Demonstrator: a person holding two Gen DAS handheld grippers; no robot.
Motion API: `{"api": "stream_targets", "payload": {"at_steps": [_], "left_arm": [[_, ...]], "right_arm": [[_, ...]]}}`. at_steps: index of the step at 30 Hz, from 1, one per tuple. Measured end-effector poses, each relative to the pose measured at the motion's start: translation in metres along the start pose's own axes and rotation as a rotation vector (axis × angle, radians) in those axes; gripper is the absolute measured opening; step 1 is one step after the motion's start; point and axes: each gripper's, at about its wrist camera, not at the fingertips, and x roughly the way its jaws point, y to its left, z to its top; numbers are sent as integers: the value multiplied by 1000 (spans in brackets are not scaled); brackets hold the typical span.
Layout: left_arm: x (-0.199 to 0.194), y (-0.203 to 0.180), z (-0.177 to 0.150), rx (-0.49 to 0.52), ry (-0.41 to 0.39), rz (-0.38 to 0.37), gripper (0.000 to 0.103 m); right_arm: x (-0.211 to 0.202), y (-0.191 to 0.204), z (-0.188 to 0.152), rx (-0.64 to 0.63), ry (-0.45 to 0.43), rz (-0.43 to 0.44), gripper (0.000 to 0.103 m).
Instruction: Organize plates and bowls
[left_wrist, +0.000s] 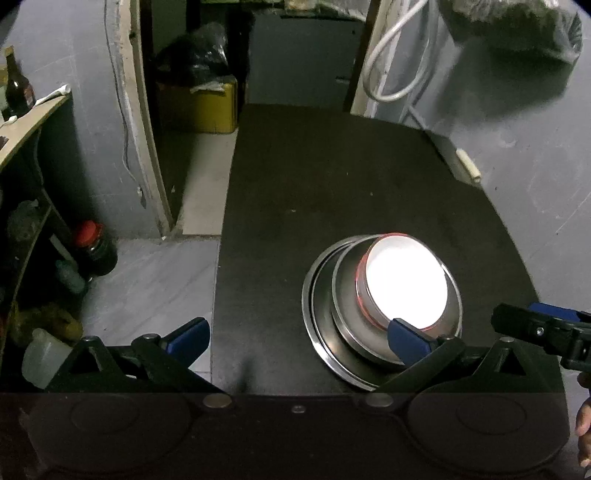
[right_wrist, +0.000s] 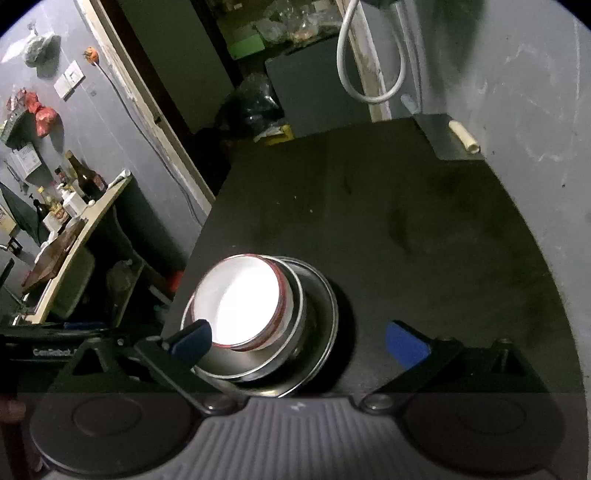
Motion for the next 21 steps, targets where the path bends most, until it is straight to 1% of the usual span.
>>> {"api": "stream_targets", "payload": {"at_steps": [5, 8, 10, 14, 17, 21], "left_arm": [[-20, 8, -12, 3, -49, -9, 102], [-32, 13, -22, 19, -78, -1, 102], [-39, 19, -30, 29, -98, -17, 102], [-50, 28, -51, 40, -100, -67, 101], [-62, 32, -71, 63, -128, -95, 102], [-76, 34, -97, 117, -165, -89, 102]], "right_arm": [[-20, 13, -7, -27, -67, -16, 103], [-34, 23, -19, -37, -95, -25, 103], [-43, 30, -28, -43, -109, -32, 103], [-62, 45, -57, -69, -140, -56, 103], [-77, 57, -81, -88, -167, -77, 103], [-97, 71, -110, -101, -232, -90, 103]]}}
